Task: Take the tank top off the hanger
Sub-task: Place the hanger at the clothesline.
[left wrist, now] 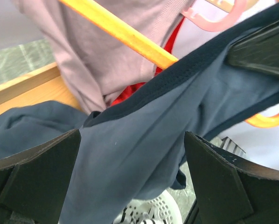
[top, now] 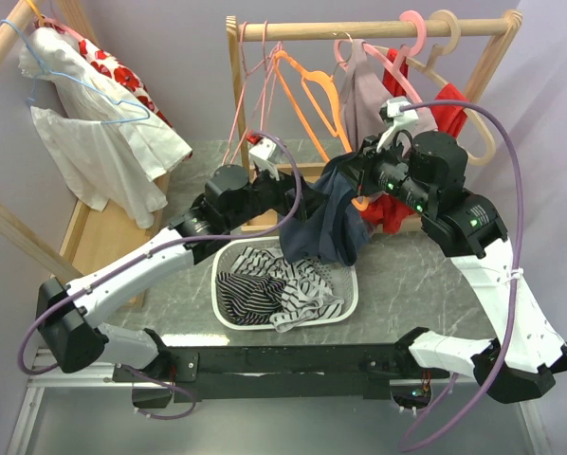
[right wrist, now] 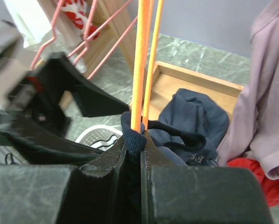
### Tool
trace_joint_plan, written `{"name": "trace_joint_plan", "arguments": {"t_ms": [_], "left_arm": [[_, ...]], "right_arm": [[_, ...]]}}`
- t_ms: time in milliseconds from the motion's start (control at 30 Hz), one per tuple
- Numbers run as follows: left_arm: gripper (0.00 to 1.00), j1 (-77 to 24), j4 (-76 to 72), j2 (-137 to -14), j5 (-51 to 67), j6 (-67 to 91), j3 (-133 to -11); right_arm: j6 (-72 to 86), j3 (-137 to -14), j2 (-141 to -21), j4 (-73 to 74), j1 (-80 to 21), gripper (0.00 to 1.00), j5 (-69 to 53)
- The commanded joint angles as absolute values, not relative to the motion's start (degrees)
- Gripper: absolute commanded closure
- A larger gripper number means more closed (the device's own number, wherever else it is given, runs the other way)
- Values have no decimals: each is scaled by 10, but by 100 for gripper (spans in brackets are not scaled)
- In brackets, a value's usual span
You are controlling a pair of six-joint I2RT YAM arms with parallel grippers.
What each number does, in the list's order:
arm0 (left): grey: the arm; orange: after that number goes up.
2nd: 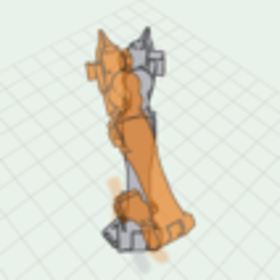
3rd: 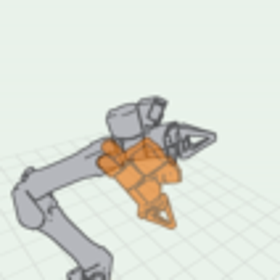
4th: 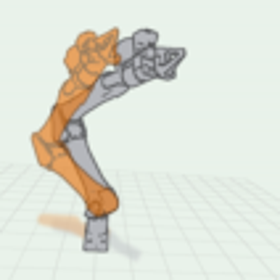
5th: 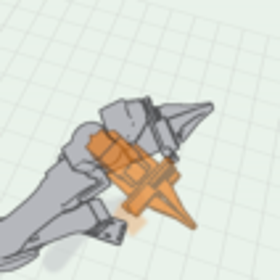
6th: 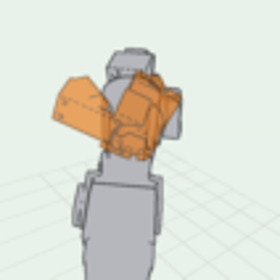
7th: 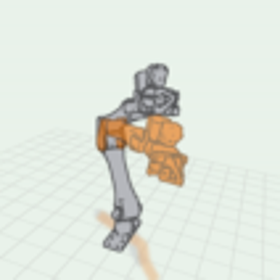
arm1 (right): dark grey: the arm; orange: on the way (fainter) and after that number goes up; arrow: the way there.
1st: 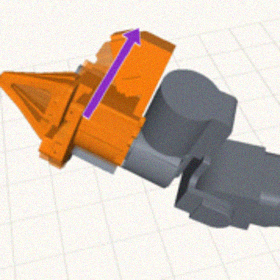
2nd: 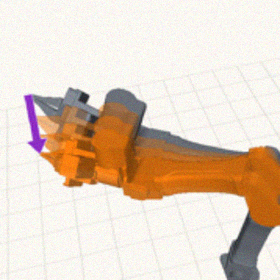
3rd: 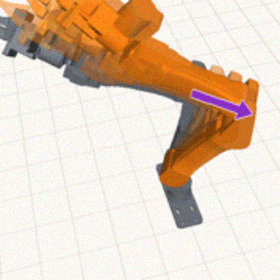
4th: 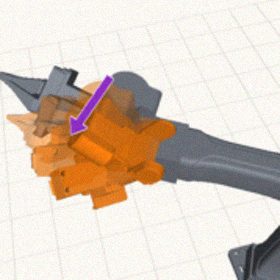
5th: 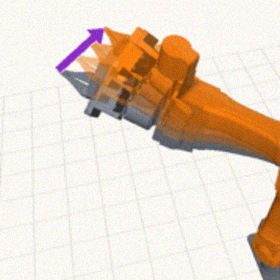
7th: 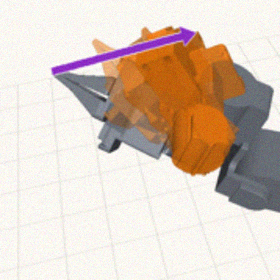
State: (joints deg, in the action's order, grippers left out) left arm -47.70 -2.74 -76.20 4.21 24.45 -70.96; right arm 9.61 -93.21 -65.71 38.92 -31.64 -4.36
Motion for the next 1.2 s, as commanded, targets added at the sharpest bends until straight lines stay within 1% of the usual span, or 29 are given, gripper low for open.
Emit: {"name": "trace_joint_plan", "arguments": {"t_ms": [0, 267, 367, 400, 500, 700, 833, 867, 1000, 1167], "left_arm": [[0, -483, -132, -773, 85, 233, -700], [1, -491, -127, -809, 120, 230, -743], [14, -491, -114, -823, 136, 230, -768], [23, -491, -114, -825, 143, 233, -773], [41, -492, -115, -832, 152, 236, -781], [58, -493, -104, -827, 142, 235, -777], [59, -493, -96, -824, 138, 233, -773], [60, -493, -94, -822, 141, 230, -773], [59, -493, -93, -822, 141, 230, -774], [59, -493, -90, -819, 139, 229, -781]], "right_arm": [[99, -934, -631, 333, -319, 100, -74], [93, -945, -653, 317, -319, 100, -55], [88, -963, -675, 315, -319, 100, -40], [85, -971, -692, 317, -319, 100, -35], [76, -1002, -728, 327, -319, 100, -17], [68, -1027, -759, 304, -319, 100, -4], [62, -1054, -781, 312, -320, 100, -1], [64, -1060, -786, 313, -319, 100, -3], [62, -1063, -799, 304, -318, 100, -1], [56, -1108, -837, 330, -318, 100, -3]]}}
